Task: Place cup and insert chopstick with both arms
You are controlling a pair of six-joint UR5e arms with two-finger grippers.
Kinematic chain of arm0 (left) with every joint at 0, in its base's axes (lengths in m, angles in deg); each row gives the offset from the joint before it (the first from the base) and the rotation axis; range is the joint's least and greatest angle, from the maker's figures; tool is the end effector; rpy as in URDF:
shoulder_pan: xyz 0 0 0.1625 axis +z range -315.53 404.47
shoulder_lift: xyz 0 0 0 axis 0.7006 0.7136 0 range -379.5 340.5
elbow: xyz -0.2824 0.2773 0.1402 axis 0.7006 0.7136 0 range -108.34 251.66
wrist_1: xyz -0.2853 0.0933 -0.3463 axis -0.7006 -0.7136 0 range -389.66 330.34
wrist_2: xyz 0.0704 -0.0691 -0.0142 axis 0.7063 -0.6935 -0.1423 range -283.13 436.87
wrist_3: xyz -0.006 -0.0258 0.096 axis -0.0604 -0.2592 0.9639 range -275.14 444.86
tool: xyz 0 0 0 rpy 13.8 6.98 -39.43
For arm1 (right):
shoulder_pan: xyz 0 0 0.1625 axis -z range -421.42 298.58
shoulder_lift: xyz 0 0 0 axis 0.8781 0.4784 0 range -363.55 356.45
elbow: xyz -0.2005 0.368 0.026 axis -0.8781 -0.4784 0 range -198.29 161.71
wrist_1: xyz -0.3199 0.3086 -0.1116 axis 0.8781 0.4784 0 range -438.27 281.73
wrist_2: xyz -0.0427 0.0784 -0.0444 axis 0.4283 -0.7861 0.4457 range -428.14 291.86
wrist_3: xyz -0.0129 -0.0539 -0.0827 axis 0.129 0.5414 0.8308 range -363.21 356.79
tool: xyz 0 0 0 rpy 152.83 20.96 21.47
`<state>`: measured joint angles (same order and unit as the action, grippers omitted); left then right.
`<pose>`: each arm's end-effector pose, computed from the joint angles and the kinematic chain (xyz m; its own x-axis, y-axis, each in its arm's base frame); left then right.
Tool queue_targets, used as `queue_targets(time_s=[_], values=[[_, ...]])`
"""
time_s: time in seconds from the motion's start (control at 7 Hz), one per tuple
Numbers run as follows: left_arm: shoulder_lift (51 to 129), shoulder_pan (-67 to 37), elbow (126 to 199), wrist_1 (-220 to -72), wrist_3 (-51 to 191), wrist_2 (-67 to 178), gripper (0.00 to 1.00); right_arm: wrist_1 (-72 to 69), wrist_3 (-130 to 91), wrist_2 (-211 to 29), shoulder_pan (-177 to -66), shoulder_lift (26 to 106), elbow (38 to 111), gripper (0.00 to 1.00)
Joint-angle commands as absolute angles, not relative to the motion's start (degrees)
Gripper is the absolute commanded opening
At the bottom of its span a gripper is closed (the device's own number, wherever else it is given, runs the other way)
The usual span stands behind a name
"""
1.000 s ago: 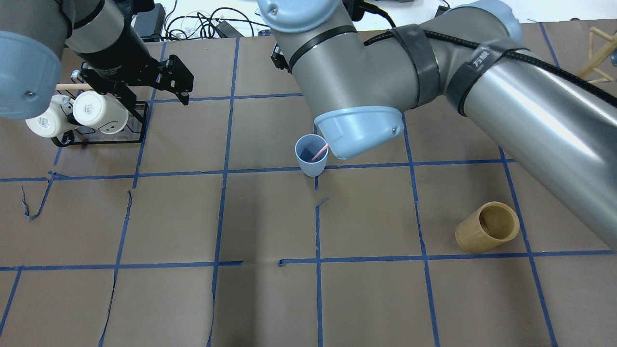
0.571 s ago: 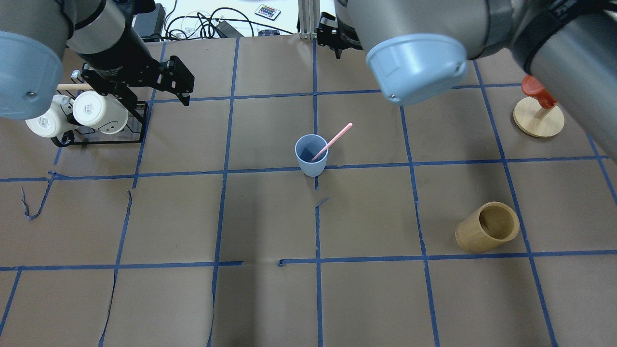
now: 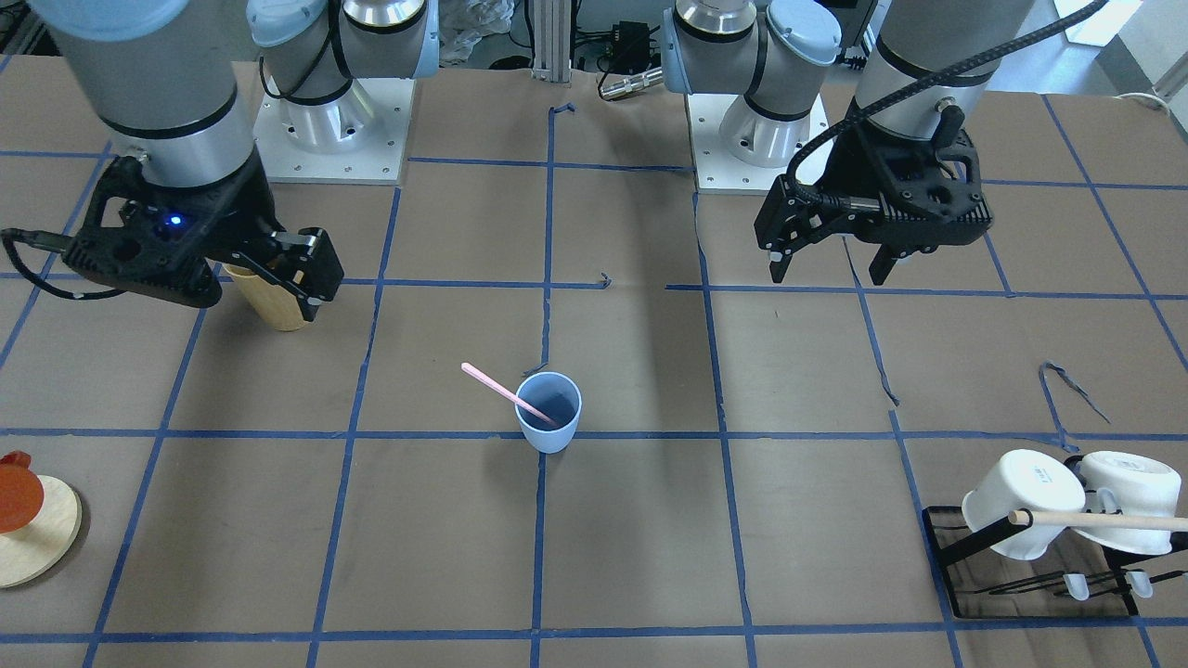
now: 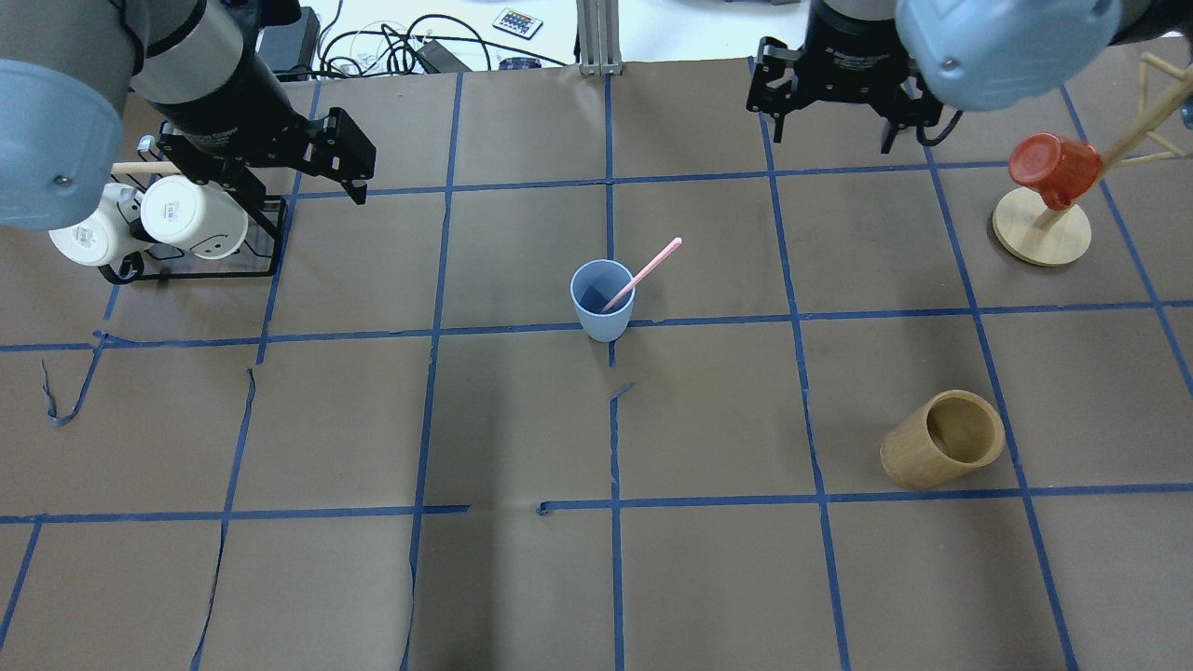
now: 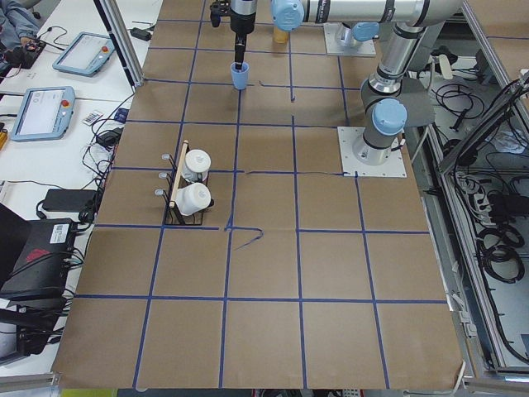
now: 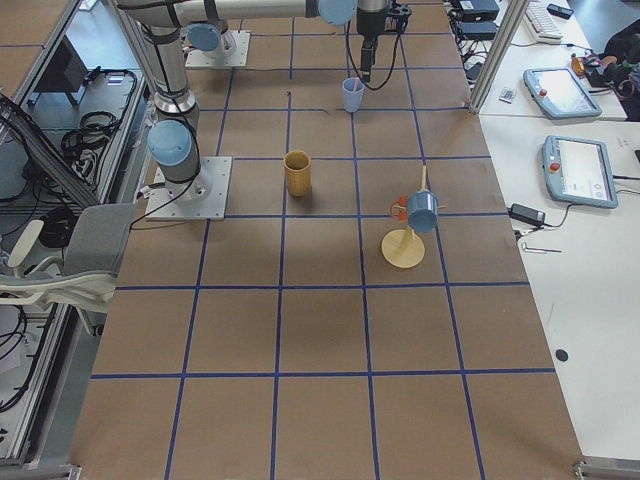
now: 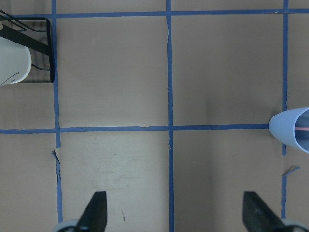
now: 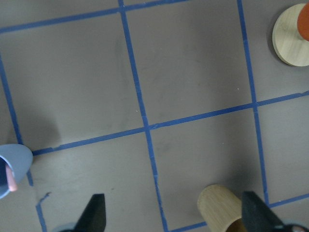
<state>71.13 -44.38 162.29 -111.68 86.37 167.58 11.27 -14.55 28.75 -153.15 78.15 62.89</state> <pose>-0.1209 -0.5562 0.4855 -0.9999 0.0048 -0.0155 0.0066 0.9932 -0.1165 0.1394 -0.5950 0.4832 -0.9789 0.1673 0.1174 0.1656 0.9859 -0.0246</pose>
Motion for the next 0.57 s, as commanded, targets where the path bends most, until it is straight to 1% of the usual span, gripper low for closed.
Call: queue_targets(time_s=[0.0,0.14,0.43], values=[[71.1,-44.4,162.4,-111.7,86.1,167.7,1.00,6.0,-9.8,29.5,-148.4,80.9,62.9,1.00],[71.1,-44.4,162.3,-111.8,85.6,167.4,1.00,0.6,-9.4,30.2,-148.3,81.0,62.9,1.00],[71.1,-44.6,162.4,-112.5,81.1,167.6,1.00,0.3,-9.0,26.5,-148.5,81.5,63.3,1.00]])
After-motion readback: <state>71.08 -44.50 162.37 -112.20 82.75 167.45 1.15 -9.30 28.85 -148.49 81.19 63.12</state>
